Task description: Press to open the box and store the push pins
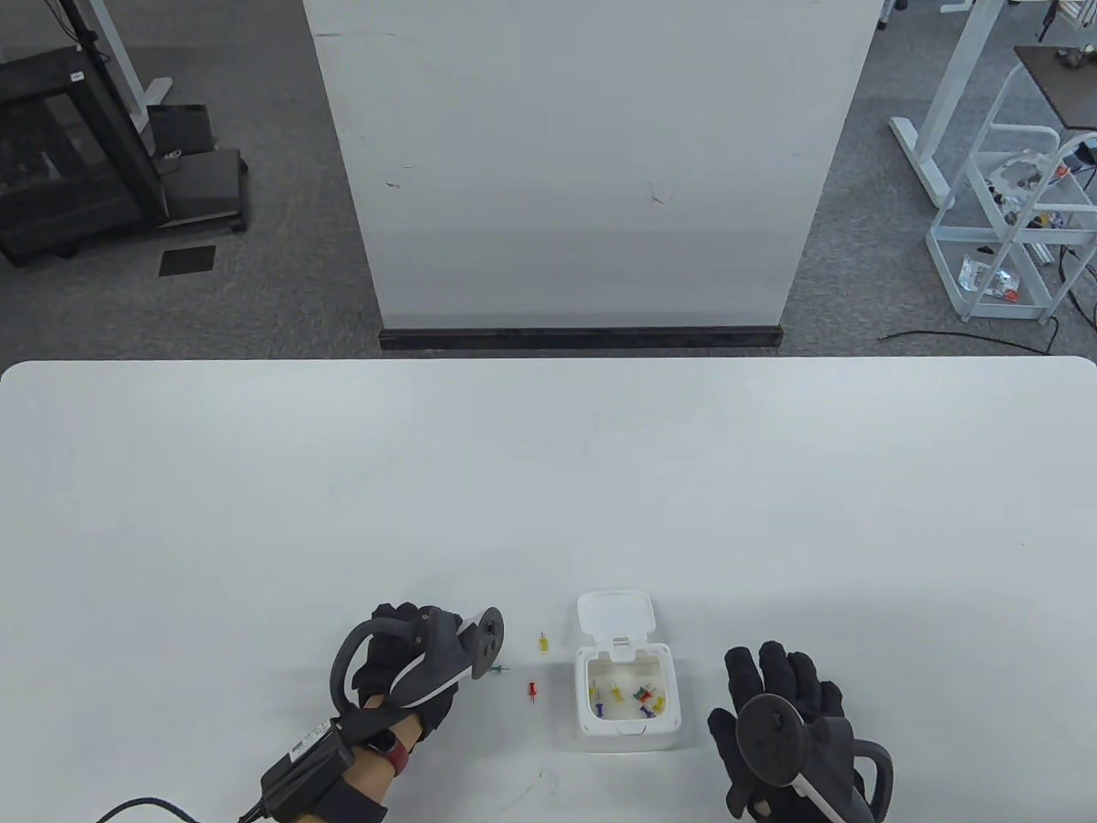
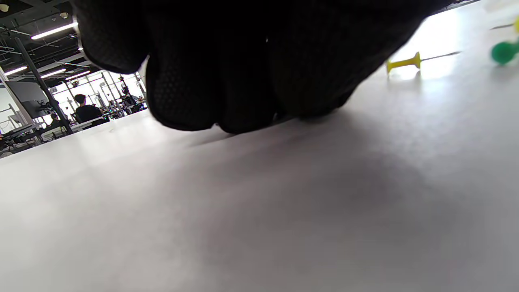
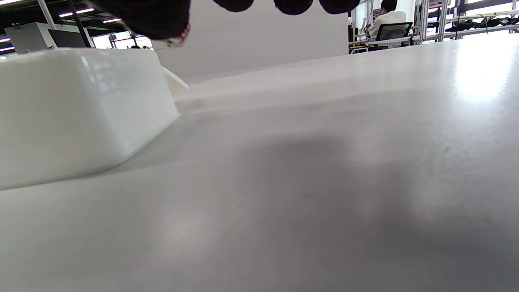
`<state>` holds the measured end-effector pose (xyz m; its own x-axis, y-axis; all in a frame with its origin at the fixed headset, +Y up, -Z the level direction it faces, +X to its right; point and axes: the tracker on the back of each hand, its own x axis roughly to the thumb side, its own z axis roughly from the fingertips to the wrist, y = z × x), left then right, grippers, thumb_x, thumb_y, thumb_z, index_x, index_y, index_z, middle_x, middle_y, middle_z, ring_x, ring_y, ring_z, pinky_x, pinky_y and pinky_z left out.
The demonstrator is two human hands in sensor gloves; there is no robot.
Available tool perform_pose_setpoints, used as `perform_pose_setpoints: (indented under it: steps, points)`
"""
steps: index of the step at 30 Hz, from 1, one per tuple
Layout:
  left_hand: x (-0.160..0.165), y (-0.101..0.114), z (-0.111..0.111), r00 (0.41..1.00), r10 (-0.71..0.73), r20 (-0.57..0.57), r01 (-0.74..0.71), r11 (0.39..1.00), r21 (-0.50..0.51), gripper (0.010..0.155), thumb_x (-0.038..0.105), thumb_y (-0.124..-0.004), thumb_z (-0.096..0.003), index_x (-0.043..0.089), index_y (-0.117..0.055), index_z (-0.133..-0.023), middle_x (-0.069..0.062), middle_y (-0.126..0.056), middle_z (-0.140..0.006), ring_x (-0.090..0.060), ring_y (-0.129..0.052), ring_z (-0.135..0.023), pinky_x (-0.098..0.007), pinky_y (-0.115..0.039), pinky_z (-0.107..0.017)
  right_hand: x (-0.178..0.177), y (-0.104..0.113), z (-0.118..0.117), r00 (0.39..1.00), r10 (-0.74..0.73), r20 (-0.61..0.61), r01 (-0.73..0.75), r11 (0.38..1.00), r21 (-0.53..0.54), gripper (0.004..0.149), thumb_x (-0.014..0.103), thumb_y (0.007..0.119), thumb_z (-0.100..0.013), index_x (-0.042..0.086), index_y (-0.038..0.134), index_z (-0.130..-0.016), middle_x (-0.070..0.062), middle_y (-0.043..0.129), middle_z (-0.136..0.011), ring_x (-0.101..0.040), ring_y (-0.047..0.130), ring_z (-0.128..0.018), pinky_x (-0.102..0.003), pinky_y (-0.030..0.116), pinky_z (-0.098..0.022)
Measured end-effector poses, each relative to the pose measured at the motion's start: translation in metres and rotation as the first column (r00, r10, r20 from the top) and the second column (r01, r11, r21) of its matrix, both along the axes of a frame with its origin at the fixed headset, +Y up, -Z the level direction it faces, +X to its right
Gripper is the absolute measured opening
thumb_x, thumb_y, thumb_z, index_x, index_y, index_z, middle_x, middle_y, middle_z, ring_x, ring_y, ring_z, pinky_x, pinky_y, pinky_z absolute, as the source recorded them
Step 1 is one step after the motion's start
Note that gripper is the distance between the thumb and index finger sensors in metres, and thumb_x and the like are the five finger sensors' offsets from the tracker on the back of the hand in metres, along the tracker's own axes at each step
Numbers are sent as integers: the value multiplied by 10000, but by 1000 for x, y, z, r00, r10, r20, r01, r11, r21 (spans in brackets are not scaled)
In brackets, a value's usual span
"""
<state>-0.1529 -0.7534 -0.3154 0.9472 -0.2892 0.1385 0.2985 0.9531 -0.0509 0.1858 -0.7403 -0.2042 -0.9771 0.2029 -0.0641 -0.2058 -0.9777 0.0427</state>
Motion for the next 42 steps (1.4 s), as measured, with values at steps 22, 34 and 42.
perform_pose_setpoints:
  steps: [22,34,42]
  points:
    - [-3,-3,-4,1000,-21,5,21,1000,-22,404,392,-845,-403,238,-864,-776,-22,-971,-747,-309,-962,-683,-545,-718,-678,2,0,-1,1000,-21,8,22,1000,-16,702,539,695,-489,309,363,-1063,-69,361,-1159,-427,397,-1066,-649,425,-756]
    - [56,64,35,909,350,225,-354,935,-20,411,411,-836,-417,241,-854,-791,-16,-957,-748,-307,-954,-677,-541,-717,-667,2,0,-1,1000,-24,8,24,1000,-19,702,540,694,-491,309,362,-1064,-68,359,-1160,-428,394,-1068,-649,425,-757]
    - [123,58,53,885,283,371,-290,956,-38,408,413,-838,-418,249,-855,-791,-11,-955,-748,-303,-948,-688,-542,-710,-676,5,-1,-1,999,-35,18,35,999,-19,701,537,696,-489,308,364,-1063,-69,360,-1159,-428,396,-1066,-648,426,-756]
